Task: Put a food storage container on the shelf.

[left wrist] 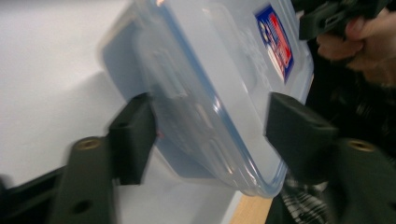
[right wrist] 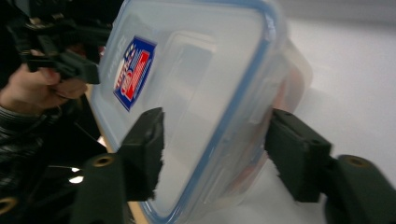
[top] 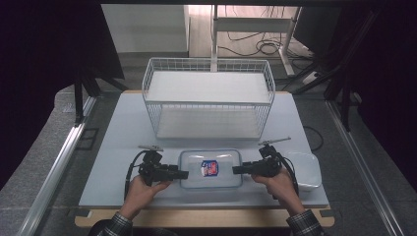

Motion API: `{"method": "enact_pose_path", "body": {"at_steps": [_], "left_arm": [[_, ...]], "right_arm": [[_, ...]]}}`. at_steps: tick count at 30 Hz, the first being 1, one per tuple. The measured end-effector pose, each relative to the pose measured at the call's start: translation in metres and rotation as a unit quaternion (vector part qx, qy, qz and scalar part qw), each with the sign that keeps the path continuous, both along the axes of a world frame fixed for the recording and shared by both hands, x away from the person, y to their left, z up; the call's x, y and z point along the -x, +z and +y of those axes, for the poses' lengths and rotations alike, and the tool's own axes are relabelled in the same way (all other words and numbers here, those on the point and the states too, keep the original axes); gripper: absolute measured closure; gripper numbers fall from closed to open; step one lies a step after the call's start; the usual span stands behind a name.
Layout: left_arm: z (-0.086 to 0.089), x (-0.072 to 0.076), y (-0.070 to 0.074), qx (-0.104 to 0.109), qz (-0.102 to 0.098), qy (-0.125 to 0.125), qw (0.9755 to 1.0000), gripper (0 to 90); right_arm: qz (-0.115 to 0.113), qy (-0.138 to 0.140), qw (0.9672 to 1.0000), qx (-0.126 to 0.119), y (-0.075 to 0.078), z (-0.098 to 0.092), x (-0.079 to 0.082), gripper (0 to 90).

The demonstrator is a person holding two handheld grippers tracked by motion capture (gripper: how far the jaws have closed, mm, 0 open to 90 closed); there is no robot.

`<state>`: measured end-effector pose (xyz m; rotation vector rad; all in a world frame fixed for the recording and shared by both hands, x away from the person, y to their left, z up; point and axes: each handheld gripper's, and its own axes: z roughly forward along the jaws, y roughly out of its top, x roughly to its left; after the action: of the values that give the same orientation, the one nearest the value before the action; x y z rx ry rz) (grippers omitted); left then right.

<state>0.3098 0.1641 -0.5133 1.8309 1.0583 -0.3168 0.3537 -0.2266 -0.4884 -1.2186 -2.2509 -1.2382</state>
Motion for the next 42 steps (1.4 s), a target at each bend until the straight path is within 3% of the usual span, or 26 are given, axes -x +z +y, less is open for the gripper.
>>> {"method": "enact_pose_path", "body": {"at_steps": [1, 3, 7, 13, 24, 37, 42], "left_arm": [[0.002, 0.002, 0.000, 0.014, 0.000, 0.008, 0.9999, 42.4], [0.002, 0.003, 0.000, 0.017, -0.001, 0.013, 0.9998, 44.1], [-0.001, 0.004, 0.001, 0.020, -0.005, 0.033, 0.9993, 44.8], [0.001, 0.007, 0.006, 0.019, -0.019, 0.054, 0.9982, 48.2], [0.006, 0.006, 0.012, 0.022, -0.031, 0.061, 0.9975, 49.0], [0.007, -0.001, 0.040, 0.021, -0.064, 0.054, 0.9963, 49.2], [0.010, -0.004, 0.055, 0.021, -0.080, 0.061, 0.9947, 49.2]], "right_arm": [[-0.003, -0.001, 1.0000, -0.001, 0.001, -0.002, 0.002, 47.2], [-0.006, -0.004, 1.0000, -0.002, 0.002, -0.003, 0.005, 48.7], [-0.015, -0.020, 0.9997, 0.008, 0.006, -0.002, 0.012, 49.9], [-0.035, -0.041, 0.9986, 0.000, 0.010, 0.001, 0.018, 53.5], [-0.071, -0.053, 0.9961, -0.001, 0.014, 0.008, 0.023, 53.3], [-0.108, -0.055, 0.9926, -0.009, 0.038, 0.007, 0.021, 53.3], [-0.122, -0.055, 0.9910, -0.013, 0.052, 0.010, 0.017, 53.3]]}}
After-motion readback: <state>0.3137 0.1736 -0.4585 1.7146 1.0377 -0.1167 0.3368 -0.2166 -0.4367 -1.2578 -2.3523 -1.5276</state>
